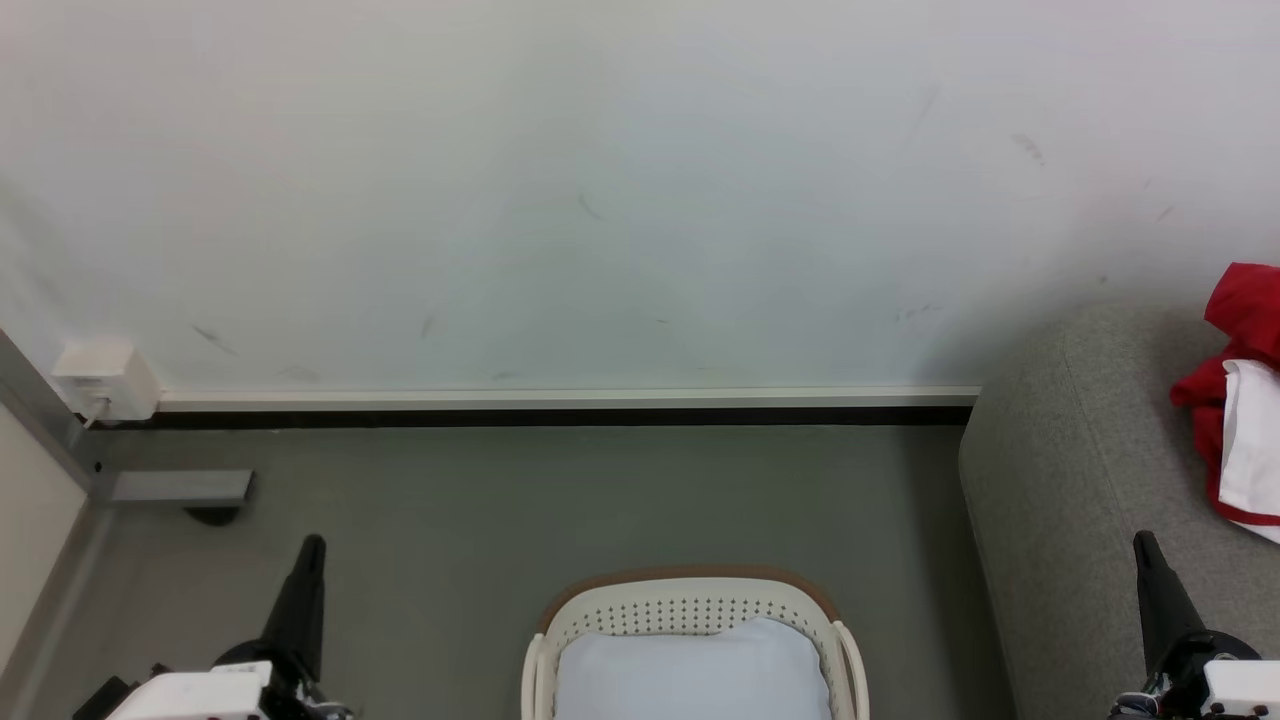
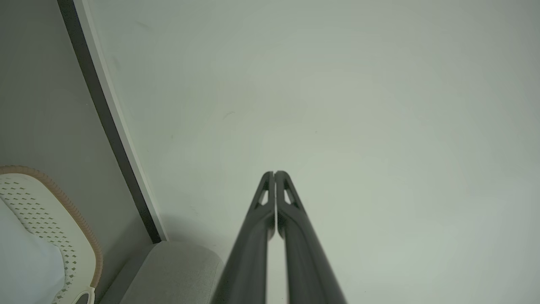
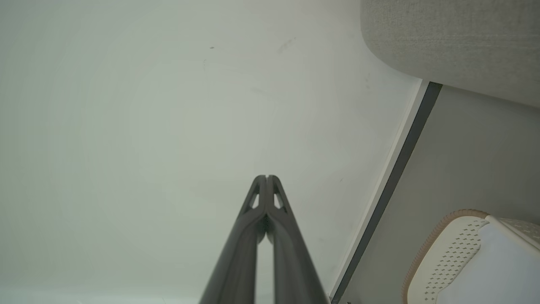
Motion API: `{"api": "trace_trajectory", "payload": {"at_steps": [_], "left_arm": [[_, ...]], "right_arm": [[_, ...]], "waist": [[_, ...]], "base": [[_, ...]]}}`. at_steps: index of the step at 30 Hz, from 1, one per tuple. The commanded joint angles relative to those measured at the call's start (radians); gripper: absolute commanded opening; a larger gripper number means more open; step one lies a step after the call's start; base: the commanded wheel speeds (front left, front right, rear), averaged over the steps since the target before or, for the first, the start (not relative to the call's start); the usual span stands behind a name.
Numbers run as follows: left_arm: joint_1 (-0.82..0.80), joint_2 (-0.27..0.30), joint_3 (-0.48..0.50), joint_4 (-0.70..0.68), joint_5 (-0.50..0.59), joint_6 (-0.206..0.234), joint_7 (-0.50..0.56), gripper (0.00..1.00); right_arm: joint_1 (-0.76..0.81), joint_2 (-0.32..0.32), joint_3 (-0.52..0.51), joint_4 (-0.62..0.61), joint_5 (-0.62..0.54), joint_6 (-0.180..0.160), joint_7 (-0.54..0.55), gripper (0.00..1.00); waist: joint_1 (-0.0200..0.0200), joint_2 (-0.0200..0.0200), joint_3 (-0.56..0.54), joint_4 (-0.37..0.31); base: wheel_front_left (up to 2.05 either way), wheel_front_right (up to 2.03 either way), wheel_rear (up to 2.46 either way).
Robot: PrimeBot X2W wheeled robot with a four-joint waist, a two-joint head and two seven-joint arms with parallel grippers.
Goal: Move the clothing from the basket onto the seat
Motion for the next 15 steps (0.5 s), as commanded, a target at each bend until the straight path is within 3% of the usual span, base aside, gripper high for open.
{"api": "trace_trajectory", "payload": {"at_steps": [1,15], "left_arm": [[-0.009,0.002,0.001,-0.003,-0.014,-0.004,0.004,0.00],[-0.009,0.002,0.001,-0.003,-0.014,-0.004,0.004,0.00]], "right_arm": [[-0.012,-0.008,-0.004,-0.005,0.001,-0.002,0.003,0.00],[-0.012,-0.008,-0.004,-0.005,0.001,-0.002,0.003,0.00]], "waist": [[0.0000,0.0000,0.000,0.000],[0.0000,0.0000,0.000,0.000]], "base": [[0.00,0.00,0.00],[0.00,0.00,0.00]]}}
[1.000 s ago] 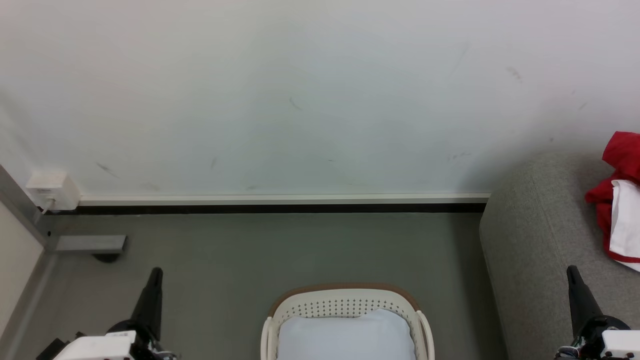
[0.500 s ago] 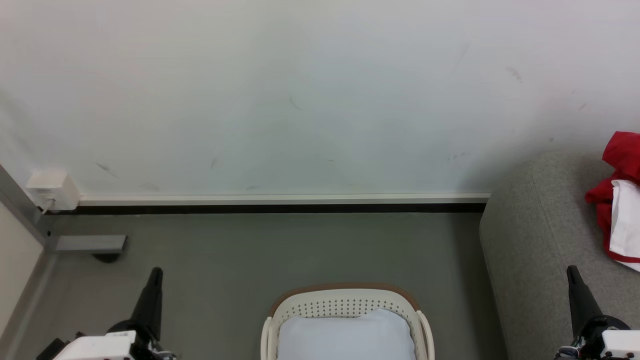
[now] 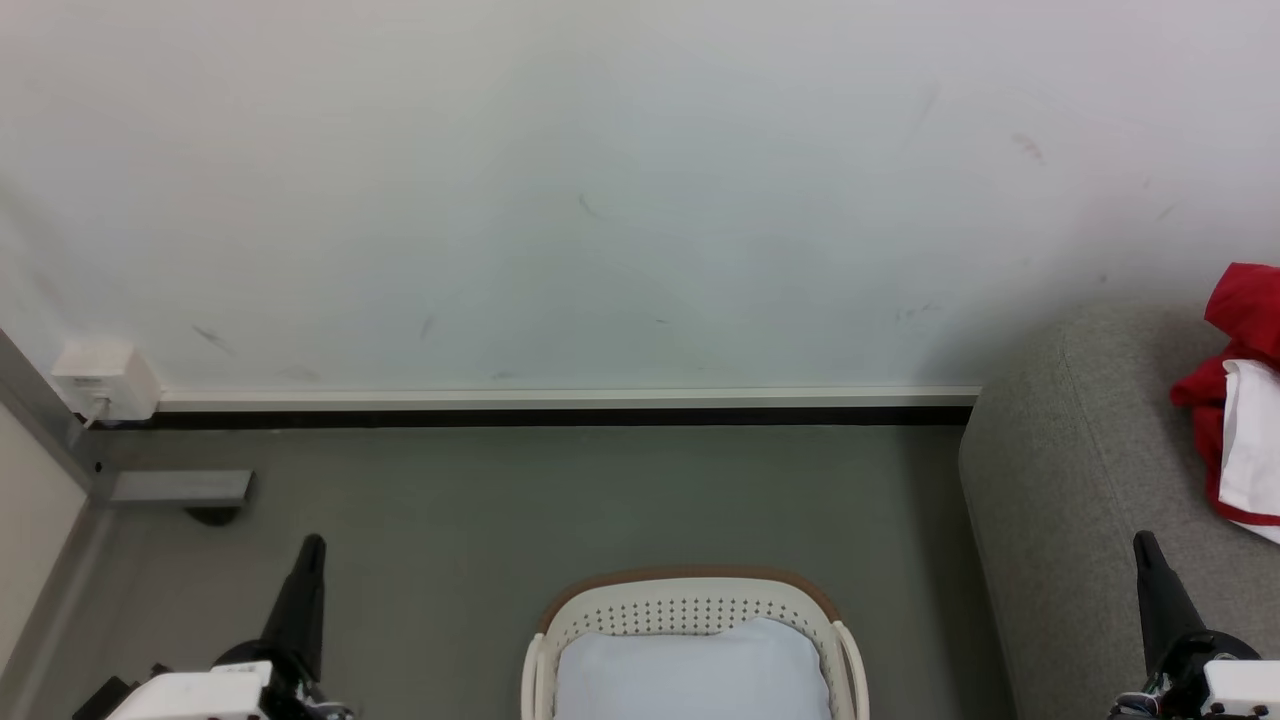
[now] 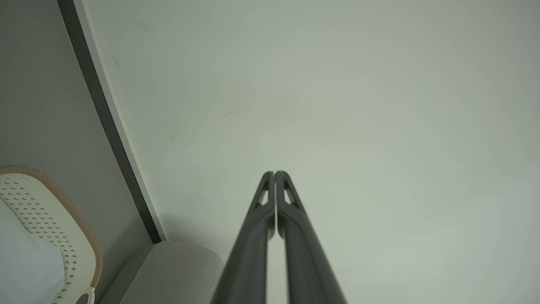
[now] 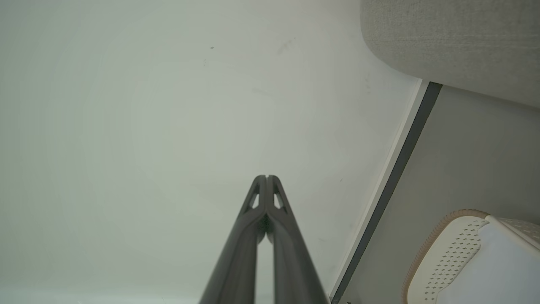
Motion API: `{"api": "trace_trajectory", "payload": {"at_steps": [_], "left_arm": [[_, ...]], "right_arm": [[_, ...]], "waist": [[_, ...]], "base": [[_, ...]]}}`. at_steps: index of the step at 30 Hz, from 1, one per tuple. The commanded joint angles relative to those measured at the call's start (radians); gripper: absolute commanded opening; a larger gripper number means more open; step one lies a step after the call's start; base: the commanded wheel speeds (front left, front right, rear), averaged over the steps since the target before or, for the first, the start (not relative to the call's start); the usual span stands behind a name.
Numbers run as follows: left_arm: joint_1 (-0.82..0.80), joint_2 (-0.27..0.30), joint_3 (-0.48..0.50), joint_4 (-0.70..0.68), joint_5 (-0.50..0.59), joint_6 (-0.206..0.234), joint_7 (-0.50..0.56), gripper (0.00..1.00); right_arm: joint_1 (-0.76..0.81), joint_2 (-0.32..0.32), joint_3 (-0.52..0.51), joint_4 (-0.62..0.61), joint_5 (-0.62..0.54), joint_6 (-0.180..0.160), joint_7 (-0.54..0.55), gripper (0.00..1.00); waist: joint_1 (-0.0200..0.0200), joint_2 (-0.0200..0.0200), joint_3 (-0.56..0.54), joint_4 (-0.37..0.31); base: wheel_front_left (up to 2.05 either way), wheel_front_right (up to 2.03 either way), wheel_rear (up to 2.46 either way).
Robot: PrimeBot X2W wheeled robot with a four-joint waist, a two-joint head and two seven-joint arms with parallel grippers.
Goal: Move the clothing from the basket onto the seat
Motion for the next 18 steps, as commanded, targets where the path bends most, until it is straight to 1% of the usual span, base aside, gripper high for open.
{"api": "trace_trajectory", "payload": {"at_steps": [1,18], "left_arm": [[-0.009,0.002,0.001,-0.003,-0.014,-0.004,0.004,0.00],[-0.009,0.002,0.001,-0.003,-0.014,-0.004,0.004,0.00]], "right_arm": [[-0.012,-0.008,-0.004,-0.005,0.001,-0.002,0.003,0.00],[-0.012,-0.008,-0.004,-0.005,0.001,-0.002,0.003,0.00]], "waist": [[0.0000,0.0000,0.000,0.000],[0.0000,0.0000,0.000,0.000]], "base": [[0.00,0.00,0.00],[0.00,0.00,0.00]]}}
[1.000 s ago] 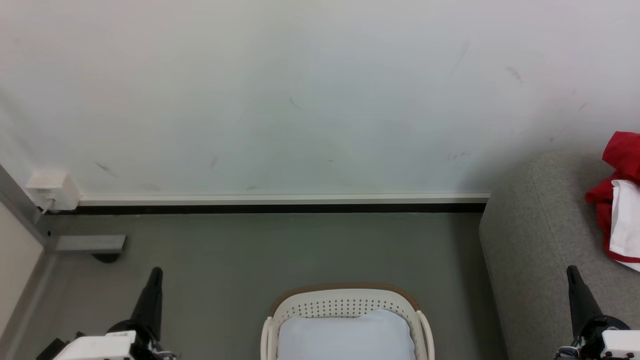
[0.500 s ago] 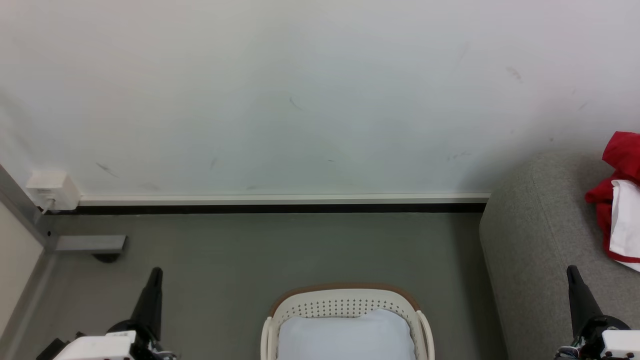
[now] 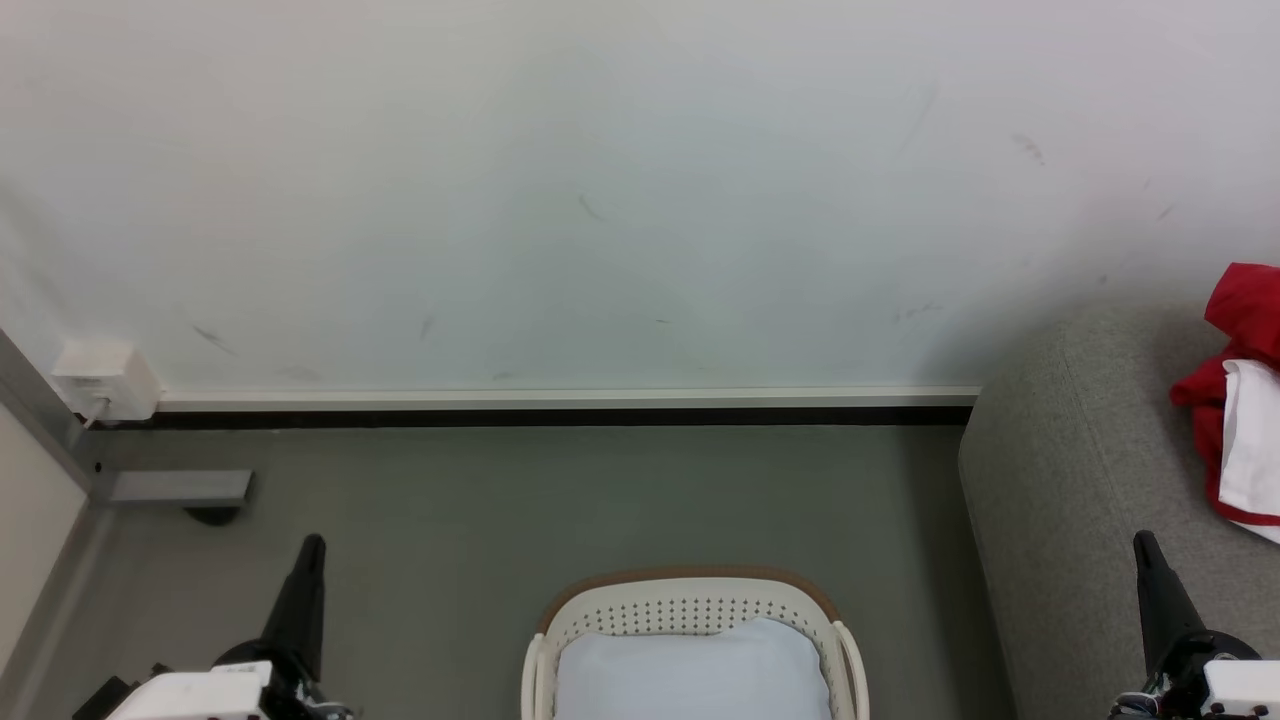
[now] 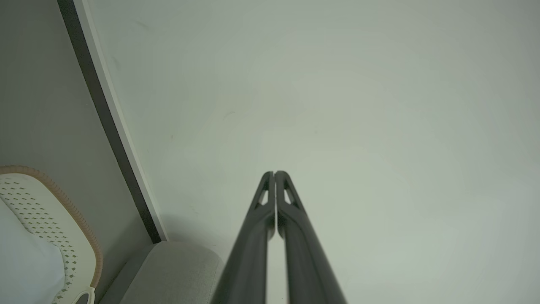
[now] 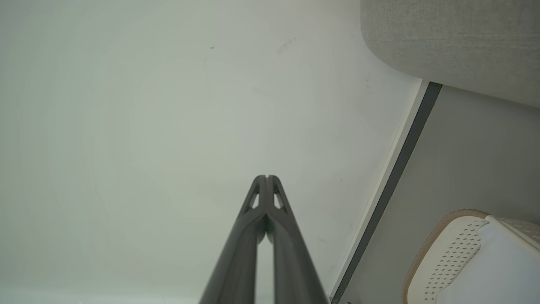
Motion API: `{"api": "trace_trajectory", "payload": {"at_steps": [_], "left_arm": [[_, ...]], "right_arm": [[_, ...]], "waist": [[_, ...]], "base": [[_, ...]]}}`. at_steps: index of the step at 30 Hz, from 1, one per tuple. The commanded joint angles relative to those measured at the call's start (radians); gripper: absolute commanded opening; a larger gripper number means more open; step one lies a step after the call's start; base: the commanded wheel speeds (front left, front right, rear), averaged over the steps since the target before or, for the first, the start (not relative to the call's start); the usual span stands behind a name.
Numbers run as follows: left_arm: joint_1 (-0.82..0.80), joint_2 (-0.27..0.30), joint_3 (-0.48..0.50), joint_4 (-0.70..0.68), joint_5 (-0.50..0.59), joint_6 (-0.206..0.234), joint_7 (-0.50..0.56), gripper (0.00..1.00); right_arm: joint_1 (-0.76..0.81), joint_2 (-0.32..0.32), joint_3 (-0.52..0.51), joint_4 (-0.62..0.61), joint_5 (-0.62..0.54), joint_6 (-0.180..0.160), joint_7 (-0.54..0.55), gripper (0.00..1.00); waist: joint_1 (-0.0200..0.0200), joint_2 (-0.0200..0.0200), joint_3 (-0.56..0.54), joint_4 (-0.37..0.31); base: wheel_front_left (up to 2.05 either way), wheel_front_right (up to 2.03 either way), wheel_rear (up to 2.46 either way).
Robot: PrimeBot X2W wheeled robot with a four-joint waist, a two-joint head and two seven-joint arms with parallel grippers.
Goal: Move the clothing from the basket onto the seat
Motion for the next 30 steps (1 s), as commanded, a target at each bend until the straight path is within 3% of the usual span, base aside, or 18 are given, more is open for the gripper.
{"api": "trace_trajectory", "payload": {"at_steps": [1,30], "left_arm": [[-0.009,0.002,0.001,-0.003,-0.014,-0.004,0.004,0.00],[-0.009,0.002,0.001,-0.003,-0.014,-0.004,0.004,0.00]], "right_arm": [[-0.012,-0.008,-0.004,-0.005,0.001,-0.002,0.003,0.00],[-0.012,-0.008,-0.004,-0.005,0.001,-0.002,0.003,0.00]], "waist": [[0.0000,-0.0001,0.000,0.000],[0.0000,-0.0001,0.000,0.000]], "base": [[0.00,0.00,0.00],[0.00,0.00,0.00]]}}
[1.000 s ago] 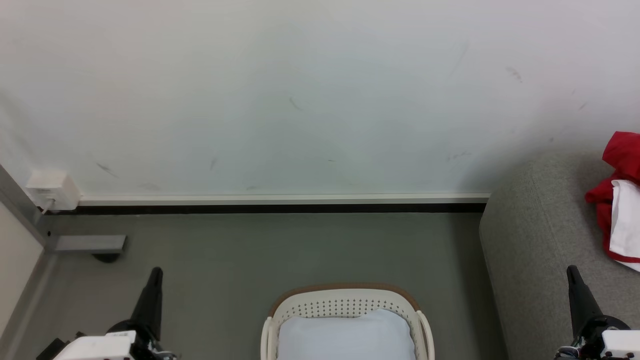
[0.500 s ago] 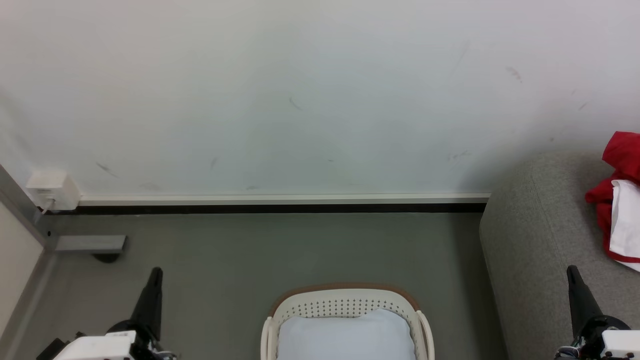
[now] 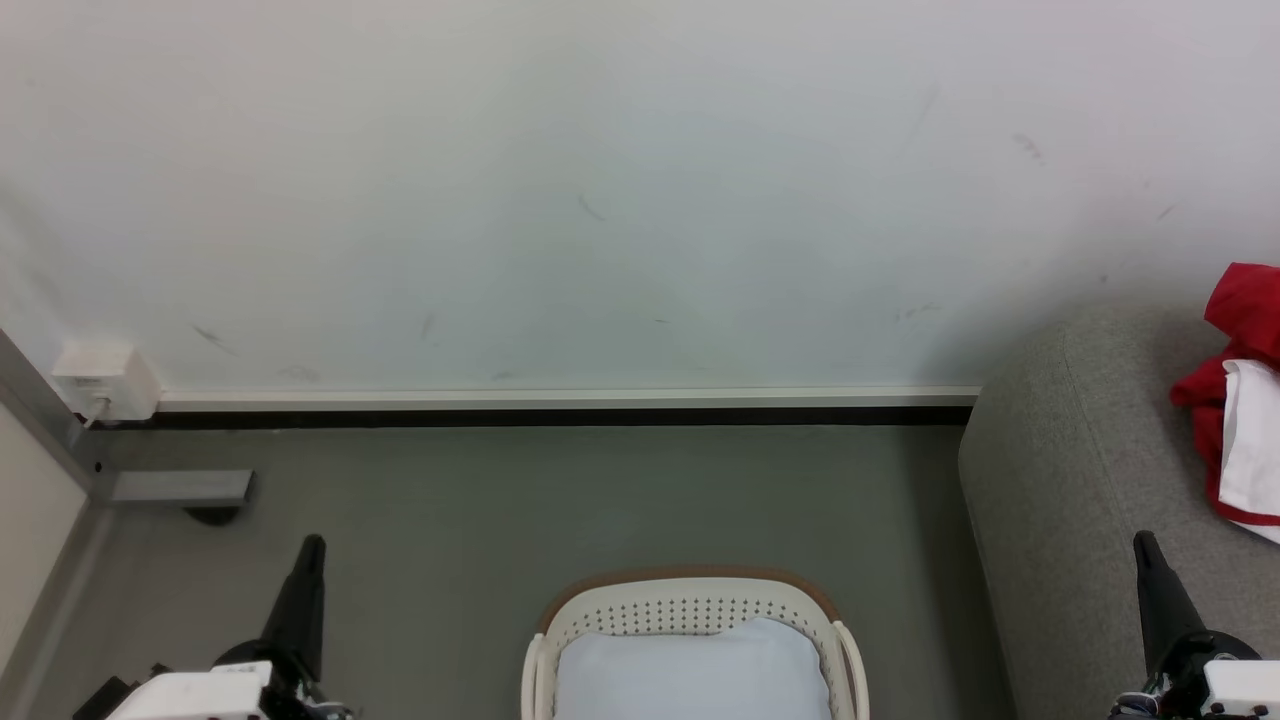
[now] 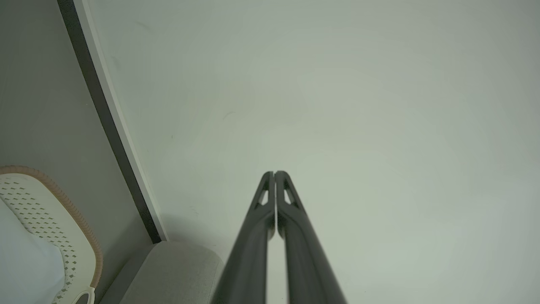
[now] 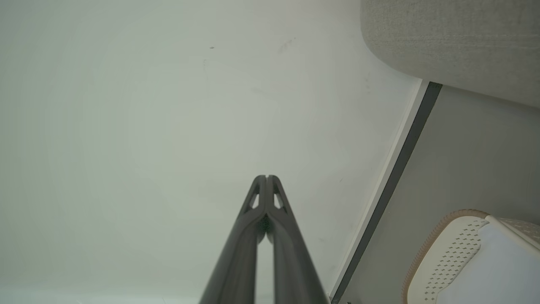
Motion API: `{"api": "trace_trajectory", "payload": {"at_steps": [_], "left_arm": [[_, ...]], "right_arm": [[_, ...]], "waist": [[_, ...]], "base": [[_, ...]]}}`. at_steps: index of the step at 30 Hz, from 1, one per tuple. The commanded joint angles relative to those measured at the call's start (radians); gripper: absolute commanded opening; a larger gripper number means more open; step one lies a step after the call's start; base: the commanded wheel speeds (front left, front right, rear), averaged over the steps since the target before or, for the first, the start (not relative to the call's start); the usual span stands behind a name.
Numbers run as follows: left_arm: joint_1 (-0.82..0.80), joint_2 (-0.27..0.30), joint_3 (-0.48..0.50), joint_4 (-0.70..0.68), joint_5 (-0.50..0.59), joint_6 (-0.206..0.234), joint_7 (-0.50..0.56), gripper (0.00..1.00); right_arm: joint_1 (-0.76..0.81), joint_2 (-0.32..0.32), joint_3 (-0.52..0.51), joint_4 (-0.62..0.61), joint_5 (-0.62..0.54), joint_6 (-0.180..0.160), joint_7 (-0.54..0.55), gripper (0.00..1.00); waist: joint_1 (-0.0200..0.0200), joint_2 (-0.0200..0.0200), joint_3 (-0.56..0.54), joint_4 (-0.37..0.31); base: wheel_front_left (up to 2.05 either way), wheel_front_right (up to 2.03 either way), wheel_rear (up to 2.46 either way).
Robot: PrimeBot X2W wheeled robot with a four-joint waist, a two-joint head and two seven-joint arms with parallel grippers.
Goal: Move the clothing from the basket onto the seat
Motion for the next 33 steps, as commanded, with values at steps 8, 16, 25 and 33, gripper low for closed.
{"api": "trace_trajectory", "payload": {"at_steps": [8,16,25,33], "left_arm": [[-0.009,0.002,0.001,-0.003,-0.014,-0.004,0.004,0.00],[-0.009,0.002,0.001,-0.003,-0.014,-0.004,0.004,0.00],[-0.009,0.002,0.001,-0.003,-0.014,-0.004,0.004,0.00],[-0.009,0.002,0.001,-0.003,-0.014,-0.004,0.004,0.00]], "right_arm": [[-0.012,-0.008,-0.004,-0.005,0.001,-0.002,0.003,0.00],[-0.012,-0.008,-0.004,-0.005,0.001,-0.002,0.003,0.00],[-0.012,-0.008,-0.004,-0.005,0.001,-0.002,0.003,0.00],[-0.012,-0.008,-0.004,-0.005,0.001,-0.002,0.003,0.00]], "waist": [[0.0000,0.0000,0.000,0.000],[0.0000,0.0000,0.000,0.000],[0.0000,0.0000,0.000,0.000],[0.0000,0.0000,0.000,0.000]], "base": [[0.00,0.00,0.00],[0.00,0.00,0.00],[0.00,0.00,0.00],[0.00,0.00,0.00]]}}
